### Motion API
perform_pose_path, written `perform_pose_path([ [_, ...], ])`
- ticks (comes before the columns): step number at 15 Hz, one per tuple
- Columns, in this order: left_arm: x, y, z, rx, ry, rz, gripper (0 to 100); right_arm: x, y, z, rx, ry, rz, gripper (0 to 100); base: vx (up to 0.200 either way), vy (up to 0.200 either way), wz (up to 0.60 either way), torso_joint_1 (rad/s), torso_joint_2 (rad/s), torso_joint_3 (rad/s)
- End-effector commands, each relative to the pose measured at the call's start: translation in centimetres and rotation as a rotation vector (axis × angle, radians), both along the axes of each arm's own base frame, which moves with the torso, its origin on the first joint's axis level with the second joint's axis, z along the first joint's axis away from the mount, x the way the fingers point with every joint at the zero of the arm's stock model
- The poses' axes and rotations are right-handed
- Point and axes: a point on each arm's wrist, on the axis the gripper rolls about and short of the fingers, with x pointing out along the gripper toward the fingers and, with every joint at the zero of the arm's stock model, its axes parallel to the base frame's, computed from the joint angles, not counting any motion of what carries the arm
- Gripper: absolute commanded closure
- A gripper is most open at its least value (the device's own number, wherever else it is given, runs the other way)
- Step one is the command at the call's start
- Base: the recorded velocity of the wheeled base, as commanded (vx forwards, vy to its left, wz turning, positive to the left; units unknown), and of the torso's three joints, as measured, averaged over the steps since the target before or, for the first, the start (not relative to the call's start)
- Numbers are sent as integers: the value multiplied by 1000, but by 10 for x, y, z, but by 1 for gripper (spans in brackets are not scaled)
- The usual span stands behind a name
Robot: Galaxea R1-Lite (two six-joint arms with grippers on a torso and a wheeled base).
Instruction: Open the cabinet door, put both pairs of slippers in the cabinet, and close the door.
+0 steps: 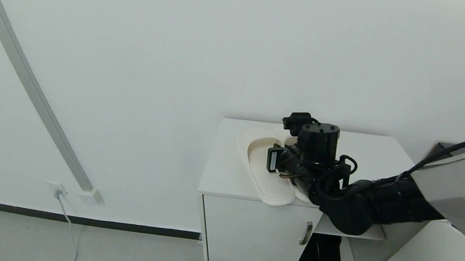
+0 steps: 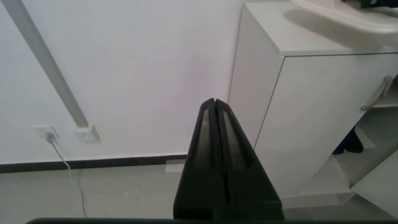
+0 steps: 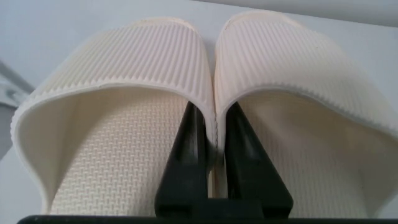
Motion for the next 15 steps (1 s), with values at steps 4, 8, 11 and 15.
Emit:
perform_pose_path([
  [4,0,0,0,2,-1,0,100,-109,-71,33,19,26,244,100,0,0,0,0,0,0],
  [8,0,0,0,-1,-1,0,100,-137,-74,39,20,19,299,100,0,0,0,0,0,0],
  [11,0,0,0,-1,-1,0,100,-138,-70,31,2,44,309,100,-67,0,0,-1,2,-1],
  [15,0,0,0,-1,-1,0,100,-138,-70,26,-8,58,310,100,-200,0,0,4,4,2],
])
